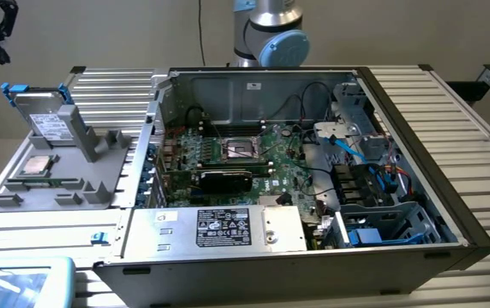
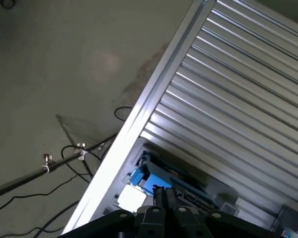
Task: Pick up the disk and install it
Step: 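Pick up the disk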
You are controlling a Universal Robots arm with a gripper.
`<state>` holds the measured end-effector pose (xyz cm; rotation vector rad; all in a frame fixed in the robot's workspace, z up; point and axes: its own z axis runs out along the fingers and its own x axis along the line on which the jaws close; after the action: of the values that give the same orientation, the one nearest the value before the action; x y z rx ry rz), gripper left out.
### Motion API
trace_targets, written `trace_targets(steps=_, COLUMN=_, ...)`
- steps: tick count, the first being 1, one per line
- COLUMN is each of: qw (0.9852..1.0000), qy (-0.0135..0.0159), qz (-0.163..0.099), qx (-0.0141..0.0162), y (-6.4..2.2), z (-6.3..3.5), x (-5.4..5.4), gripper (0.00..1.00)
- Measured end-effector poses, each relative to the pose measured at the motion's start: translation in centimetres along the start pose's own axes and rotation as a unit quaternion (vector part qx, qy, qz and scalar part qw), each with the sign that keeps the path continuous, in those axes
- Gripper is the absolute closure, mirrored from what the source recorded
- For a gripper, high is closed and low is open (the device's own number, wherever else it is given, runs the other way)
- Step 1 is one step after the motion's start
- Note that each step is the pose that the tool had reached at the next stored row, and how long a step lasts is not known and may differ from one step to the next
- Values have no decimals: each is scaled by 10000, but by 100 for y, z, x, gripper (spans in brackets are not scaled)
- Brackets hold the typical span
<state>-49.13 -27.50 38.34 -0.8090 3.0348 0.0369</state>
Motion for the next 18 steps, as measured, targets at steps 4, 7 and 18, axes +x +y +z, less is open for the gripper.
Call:
trace_targets(steps=4, qw=9993, qy=8, qz=-362, qx=-2, y=0, z=2, x=0, gripper=89)
trace_targets(steps=7, qw=9980, qy=15, qz=-637, qx=-4, y=0, z=3, x=0, gripper=89)
trace_targets(steps=18, qw=9867, qy=37, qz=-1627, qx=-10, y=0, z=4, x=0, gripper=89)
